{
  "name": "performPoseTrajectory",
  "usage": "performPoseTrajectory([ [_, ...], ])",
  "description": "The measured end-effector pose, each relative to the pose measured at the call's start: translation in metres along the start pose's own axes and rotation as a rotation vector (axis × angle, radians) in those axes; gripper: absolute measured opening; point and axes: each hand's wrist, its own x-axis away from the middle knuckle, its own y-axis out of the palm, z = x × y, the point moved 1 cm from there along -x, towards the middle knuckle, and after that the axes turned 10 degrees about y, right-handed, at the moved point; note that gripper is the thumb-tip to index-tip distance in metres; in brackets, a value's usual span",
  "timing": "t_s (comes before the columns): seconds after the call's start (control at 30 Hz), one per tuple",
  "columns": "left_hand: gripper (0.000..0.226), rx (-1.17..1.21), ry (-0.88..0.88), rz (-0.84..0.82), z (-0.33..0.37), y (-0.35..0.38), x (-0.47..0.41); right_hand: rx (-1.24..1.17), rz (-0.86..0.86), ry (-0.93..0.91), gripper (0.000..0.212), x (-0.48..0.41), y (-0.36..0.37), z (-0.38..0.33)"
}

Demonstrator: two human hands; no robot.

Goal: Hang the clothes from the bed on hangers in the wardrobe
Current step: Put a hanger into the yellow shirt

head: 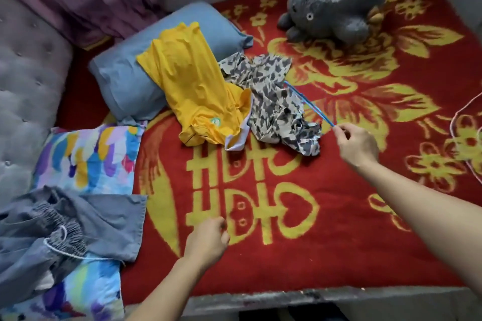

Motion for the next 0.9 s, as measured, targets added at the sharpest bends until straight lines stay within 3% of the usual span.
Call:
performPoseTrajectory([
  [0.1,0.022,0.008,-0.044,-0.041,-0.025,0.024,-0.041,0.028,-0.07,-0.013,0.023,-0.016,0.061,0.026],
  [0.3,0.023,0.105,-0.095,-0.037,-0.071,0.063,-0.085,0.33,-0.233,0.034,0.027,0.007,0.149,0.071],
  [0.37,0.024,0.15,-0.11,-0.02,-0.086,0.07,-0.087,0.392,-0.25,-0.049,0.028,0.017,0.172,0.049],
  [0.6,0.021,0.255,-0.101,0.07,-0.138,0.104,-0.098,0.439,-0.26,-0.636,0.026,0.0,0.284,-0.098],
  [0.73,0.018,0.339,-0.094,0.129,-0.16,0.13,-0.106,0.788,-0.313,-0.598,0.041,-0.035,0.35,-0.118],
  [0.9,0.016,0.382,-0.073,0.149,-0.175,0.141,-0.116,0.509,-0.186,-0.758,0.018,-0.007,0.347,-0.092],
])
